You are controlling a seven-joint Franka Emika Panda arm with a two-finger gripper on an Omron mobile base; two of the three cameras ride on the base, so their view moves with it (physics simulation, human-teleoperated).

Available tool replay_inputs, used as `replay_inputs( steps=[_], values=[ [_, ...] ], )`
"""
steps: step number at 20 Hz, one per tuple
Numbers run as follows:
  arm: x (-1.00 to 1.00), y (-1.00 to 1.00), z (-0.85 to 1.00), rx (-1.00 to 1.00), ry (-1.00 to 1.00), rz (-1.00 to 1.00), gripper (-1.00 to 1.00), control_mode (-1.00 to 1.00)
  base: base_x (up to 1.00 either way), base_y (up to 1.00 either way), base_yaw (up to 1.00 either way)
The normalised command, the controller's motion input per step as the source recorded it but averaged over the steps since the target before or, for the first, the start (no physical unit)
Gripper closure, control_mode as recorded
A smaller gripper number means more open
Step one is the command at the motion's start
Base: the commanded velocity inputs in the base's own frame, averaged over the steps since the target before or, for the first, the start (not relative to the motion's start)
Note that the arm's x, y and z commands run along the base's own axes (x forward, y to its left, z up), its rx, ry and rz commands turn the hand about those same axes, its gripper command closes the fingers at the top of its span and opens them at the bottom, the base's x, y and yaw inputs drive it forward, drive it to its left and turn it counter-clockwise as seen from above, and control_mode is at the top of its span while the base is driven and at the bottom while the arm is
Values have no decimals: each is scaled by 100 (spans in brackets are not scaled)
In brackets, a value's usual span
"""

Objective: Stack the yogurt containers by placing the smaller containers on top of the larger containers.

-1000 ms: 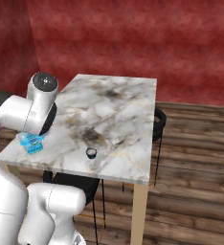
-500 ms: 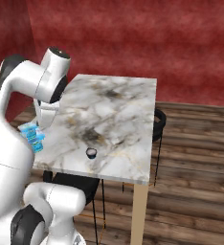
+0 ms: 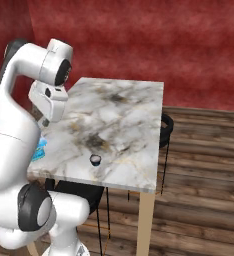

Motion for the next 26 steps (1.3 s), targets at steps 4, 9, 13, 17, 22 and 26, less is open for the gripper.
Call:
replay_inputs(
  steps=[4,9,13,17,22,26],
  values=[
    [-27,-15,0,-1,-20,22,-100,-100,0,0,0],
    [-50,-24,-7,0,-48,19,-100,-100,0,0,0],
    [-45,-18,-39,0,-53,15,-100,-100,0,0,0],
    [-6,-15,-43,0,-38,14,-100,-100,0,0,0],
    [10,-12,-36,0,-15,17,-100,-100,0,0,0],
    [19,-15,-24,0,-2,17,-100,-100,0,0,0]
  ],
)
